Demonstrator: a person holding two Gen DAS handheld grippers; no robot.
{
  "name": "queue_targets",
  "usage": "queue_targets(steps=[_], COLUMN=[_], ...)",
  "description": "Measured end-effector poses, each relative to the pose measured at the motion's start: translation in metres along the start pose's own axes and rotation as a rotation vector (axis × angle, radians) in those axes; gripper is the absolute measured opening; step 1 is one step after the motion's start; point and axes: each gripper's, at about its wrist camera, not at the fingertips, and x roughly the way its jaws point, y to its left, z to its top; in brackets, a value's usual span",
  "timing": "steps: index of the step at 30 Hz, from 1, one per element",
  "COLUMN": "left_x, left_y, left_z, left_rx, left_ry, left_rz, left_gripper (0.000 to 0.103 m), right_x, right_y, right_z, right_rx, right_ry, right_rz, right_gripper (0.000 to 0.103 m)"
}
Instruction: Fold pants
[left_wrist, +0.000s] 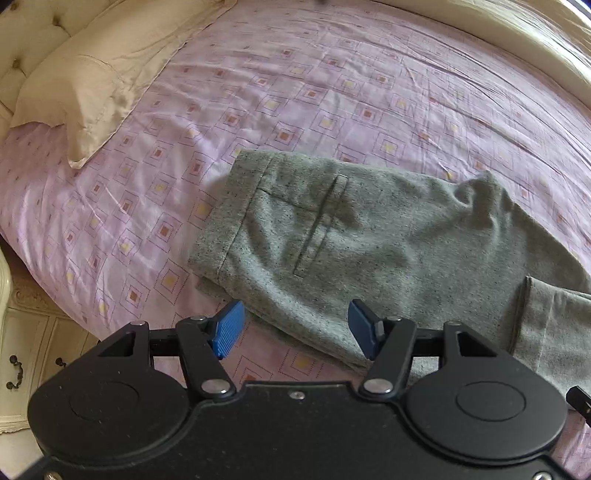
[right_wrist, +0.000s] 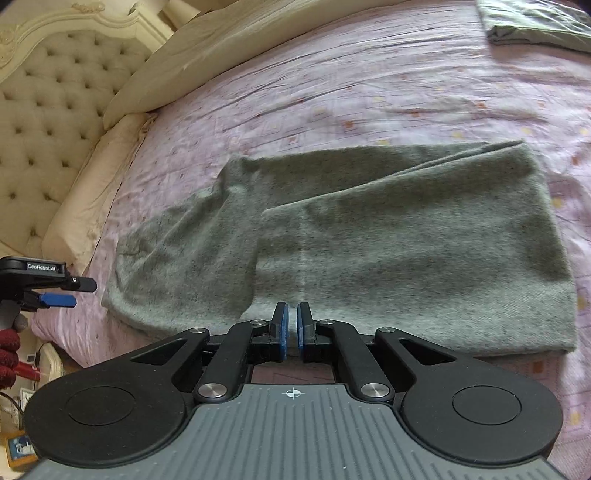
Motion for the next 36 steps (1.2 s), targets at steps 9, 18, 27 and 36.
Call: queue_targets(steps=[9,18,27,36], left_x=[0.033,0.065,0.096,0.134], left_y=[0.052,0.096,0.103,0.103], left_z=[0.024,0.052,0.066,0.035], left_rx=[-0.002,0.108,0.243,0.244], left_ry=[0.036,0.064,0.083,0.198], left_rz=[-0.082,-0.153,-0.231,-0.358], left_gripper=[0.065,0.065,0.073,0.102], right_x=[0.067,0.130,0.125,0.119], right_y=[0.069,0.087,0.098,0.109], right_z=[0.044,0.061,-0.004,-0.029], right_rx=[-0.070,0.000,0.128,0.182], right_ry=[0.034,0.106,0.144,0.159], right_rz=[-0.082,-0.215,-0.262,-0.293], right_gripper=[0.006,0.006,0.006,0.006])
